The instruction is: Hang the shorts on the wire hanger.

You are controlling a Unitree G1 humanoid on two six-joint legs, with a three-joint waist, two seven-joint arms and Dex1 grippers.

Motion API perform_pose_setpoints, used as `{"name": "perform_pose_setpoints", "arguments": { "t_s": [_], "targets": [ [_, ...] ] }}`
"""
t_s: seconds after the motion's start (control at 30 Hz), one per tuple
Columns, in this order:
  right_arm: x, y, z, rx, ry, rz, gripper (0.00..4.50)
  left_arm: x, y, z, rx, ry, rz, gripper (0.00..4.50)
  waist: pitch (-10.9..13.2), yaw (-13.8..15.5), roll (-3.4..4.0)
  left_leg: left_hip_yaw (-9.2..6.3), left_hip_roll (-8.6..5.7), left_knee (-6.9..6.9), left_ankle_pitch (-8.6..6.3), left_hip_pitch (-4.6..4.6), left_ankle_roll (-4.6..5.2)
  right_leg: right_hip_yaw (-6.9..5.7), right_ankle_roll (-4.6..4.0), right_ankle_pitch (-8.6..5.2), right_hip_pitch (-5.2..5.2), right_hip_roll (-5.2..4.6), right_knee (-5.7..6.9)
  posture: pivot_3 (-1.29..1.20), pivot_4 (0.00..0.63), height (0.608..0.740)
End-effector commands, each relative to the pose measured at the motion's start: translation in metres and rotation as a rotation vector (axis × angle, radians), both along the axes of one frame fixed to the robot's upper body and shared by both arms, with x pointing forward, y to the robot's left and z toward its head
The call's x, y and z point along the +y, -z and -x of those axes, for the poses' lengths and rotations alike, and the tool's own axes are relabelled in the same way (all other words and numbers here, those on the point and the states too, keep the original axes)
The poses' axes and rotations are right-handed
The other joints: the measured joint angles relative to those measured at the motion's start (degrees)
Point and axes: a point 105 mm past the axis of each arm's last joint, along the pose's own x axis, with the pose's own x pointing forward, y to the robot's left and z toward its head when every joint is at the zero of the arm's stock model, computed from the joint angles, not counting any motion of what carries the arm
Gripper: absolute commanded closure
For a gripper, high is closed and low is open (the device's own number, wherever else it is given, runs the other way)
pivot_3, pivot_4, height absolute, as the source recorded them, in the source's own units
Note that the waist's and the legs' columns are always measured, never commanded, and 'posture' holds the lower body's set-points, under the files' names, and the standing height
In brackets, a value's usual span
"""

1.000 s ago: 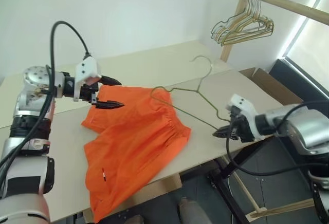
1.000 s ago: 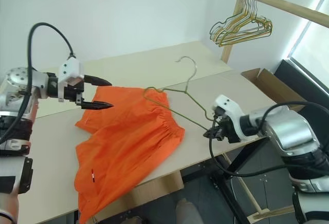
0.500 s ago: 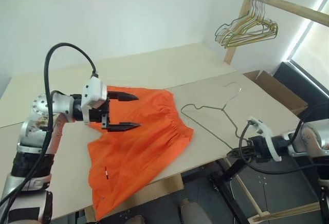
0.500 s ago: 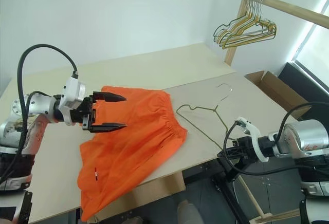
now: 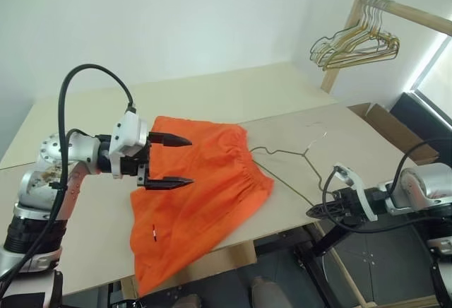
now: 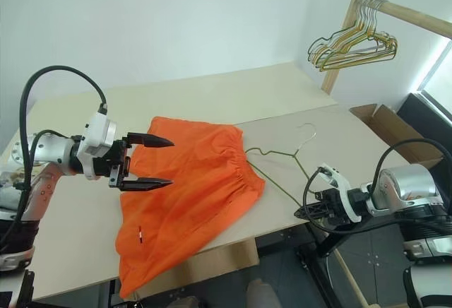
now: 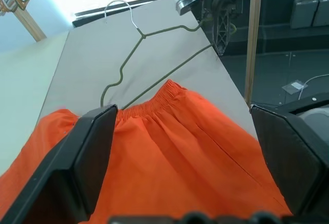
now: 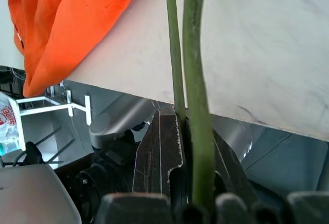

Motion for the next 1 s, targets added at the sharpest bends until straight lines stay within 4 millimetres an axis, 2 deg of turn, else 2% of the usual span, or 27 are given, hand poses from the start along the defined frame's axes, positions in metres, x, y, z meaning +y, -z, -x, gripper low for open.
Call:
{"name": "perform_pose_setpoints", "arguments": {
  "t_s": [0.03,0.47,0.6,0.83,0.9,1.0],
  "targets": [
    [0.011,-0.014,0.008,-0.028,-0.099,-0.071,4.5,0.003,-0.01,0.003,-0.045,0.002,-0.002,0.01,0.0,0.53,0.0,0.0,0.0,-0.01,0.0,0.01,0.0,0.0,0.0,0.0,0.0,0.01,-0.01,-0.15,0.03,0.74],
    [0.012,-0.021,0.059,0.095,-0.271,-0.074,4.5,0.005,-0.006,0.009,-0.041,0.012,-0.02,0.01,0.0,2.71,0.01,0.0,0.01,-0.02,-0.03,-0.1,0.01,-0.08,0.0,0.01,-0.02,0.0,-0.21,-0.13,0.025,0.74],
    [0.013,-0.008,0.043,0.097,-0.196,-0.065,4.5,0.004,-0.003,0.007,-0.043,0.009,-0.023,0.01,0.0,2.89,-0.02,0.0,0.07,-0.01,-0.04,-0.03,0.0,-0.12,-0.04,0.07,0.08,0.06,-0.31,-0.13,0.026,0.74],
    [0.02,-0.005,0.018,0.111,-0.1,-0.114,4.5,0.004,-0.005,0.005,-0.064,0.006,-0.034,0.01,0.0,3.8,-0.01,0.02,0.06,-0.04,-0.03,-0.08,-0.01,-0.1,-0.06,0.09,-0.01,0.06,-0.31,-0.11,0.022,0.74],
    [0.024,-0.011,0.022,0.116,-0.129,-0.155,4.5,0.004,-0.006,0.005,-0.067,0.001,-0.036,0.01,0.0,4.13,-0.01,0.02,0.04,-0.04,-0.03,-0.12,-0.01,-0.1,-0.06,0.09,-0.03,0.05,-0.32,-0.09,0.02,0.74],
    [0.027,-0.019,0.038,0.142,-0.197,-0.204,4.5,0.005,-0.006,0.008,-0.067,0.001,-0.04,0.01,0.0,4.9,0.0,0.01,0.04,-0.04,-0.04,-0.23,-0.01,-0.11,-0.06,0.09,-0.13,0.05,-0.32,-0.09,0.019,0.74]
  ]
}}
